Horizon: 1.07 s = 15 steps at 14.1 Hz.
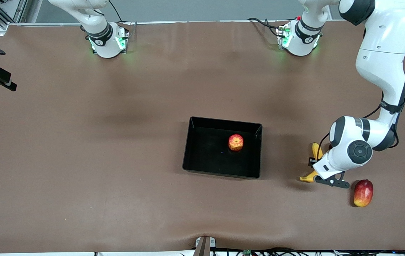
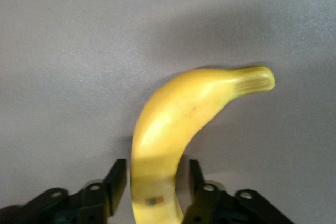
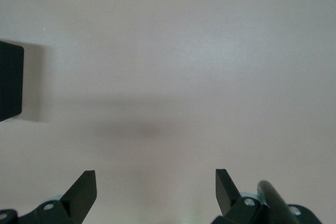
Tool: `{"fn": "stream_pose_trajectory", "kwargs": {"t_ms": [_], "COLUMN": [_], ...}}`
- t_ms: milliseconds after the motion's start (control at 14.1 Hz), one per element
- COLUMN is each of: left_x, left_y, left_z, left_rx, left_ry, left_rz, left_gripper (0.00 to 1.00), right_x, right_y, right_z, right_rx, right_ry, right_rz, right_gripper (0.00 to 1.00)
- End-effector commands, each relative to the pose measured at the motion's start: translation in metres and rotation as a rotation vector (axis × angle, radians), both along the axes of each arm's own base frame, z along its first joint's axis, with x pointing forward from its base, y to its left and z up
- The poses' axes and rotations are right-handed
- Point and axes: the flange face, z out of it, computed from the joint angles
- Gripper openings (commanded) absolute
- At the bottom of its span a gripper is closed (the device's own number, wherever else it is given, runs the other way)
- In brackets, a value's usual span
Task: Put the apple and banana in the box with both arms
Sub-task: 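Move the left gripper back to the yellow banana and grasp it, then carry the banana into the black box and open the left gripper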
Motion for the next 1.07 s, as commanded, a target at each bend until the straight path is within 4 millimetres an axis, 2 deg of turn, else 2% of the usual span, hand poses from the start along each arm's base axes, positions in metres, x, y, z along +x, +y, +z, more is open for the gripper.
{"fn": "stream_pose_trajectory", "kwargs": {"t_ms": [0,142,213,427,498,711,783,996], "left_x": [0.001,0.007,0.007,0.001,-0.002,-0.02,-0.025,-0.052], "left_y": [-0.001,-0.012,-0.024,-0.077,-0.1,-0.178,-0.2,-0.294], "left_z": [0.012,0.049,0.071,0.131,0.148,0.181,0.185,0.185], "left_rx": [0.009,-0.001,-0.014,-0.049,-0.066,-0.112,-0.125,-0.156], "left_ry": [-0.025,-0.072,-0.08,-0.084,-0.08,-0.056,-0.061,-0.061], "left_rz": [-0.005,-0.011,-0.013,0.028,0.047,0.143,0.179,0.188], "left_gripper": [0.0,0.0,0.0,0.0,0.0,0.0,0.0,0.0], "right_x": [-0.001,0.0,-0.001,0.0,0.0,0.0,0.0,0.0], "right_y": [-0.006,-0.005,-0.005,-0.003,-0.003,-0.003,-0.002,-0.001], "right_z": [0.004,0.004,0.004,0.004,0.004,0.004,0.004,0.004], "right_rx": [0.022,0.022,0.024,0.024,0.024,0.025,0.024,0.025], "right_ry": [-0.001,-0.001,-0.001,-0.003,-0.001,-0.001,-0.003,-0.003], "right_rz": [0.003,0.005,0.005,0.008,0.008,0.008,0.01,0.011], "right_gripper": [1.0,1.0,1.0,1.0,1.0,1.0,1.0,1.0]}}
